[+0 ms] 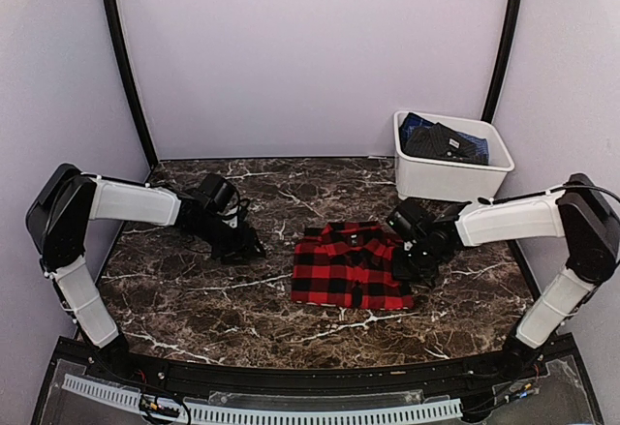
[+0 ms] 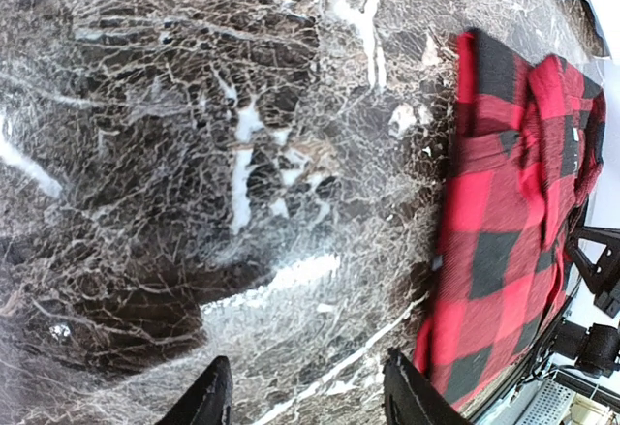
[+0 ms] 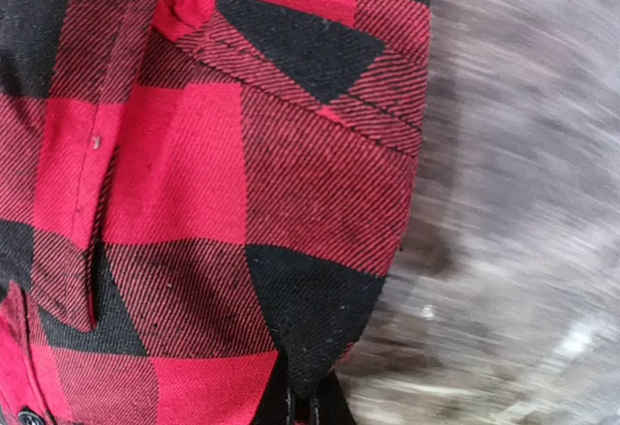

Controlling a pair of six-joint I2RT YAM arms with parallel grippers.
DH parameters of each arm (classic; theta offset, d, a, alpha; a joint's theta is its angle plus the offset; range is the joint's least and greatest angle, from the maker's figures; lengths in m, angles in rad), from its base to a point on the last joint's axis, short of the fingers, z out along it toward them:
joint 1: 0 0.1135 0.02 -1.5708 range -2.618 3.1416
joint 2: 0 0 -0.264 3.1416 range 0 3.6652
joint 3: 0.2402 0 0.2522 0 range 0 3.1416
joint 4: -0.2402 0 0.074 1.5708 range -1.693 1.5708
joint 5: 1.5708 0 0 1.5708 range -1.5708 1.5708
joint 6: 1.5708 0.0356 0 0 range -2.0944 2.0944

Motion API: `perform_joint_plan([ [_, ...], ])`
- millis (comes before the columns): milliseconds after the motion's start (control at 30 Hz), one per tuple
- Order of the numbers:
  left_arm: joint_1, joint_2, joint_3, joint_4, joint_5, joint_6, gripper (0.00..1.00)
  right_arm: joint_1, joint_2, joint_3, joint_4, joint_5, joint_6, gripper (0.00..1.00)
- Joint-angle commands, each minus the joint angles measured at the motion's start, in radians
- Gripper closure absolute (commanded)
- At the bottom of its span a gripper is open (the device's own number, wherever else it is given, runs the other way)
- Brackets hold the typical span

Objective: Fold and stack the long sleeve shirts
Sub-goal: Move the square-folded shirt to the center of the board.

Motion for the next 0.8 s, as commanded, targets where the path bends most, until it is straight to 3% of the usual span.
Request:
perform_joint_plan([
  [0,-0.005,-0.050,0.024,-0.030,0.015,0.016,0.49,-0.087,-0.121,-0.078,-0.159,0.049,0.032,1.00],
  [133,-0.005,-0.051,0.027,-0.038,0.014,0.019,0.49,-0.149,-0.249,-0.088,-0.191,0.071,0.025,0.72],
  [333,-0.005,-0.055,0.038,-0.058,0.005,0.027,0.49,-0.095,-0.315,0.050,-0.159,0.034,-0.017,0.55],
  [533,-0.005,-0.061,0.043,-0.061,-0.003,0.027,0.49,0.009,-0.195,0.136,0.155,-0.196,-0.033,0.48],
  [767,-0.004,-0.068,0.041,-0.075,-0.011,0.038,0.49,0.091,0.115,0.331,0.304,-0.303,-0.036,0.45],
])
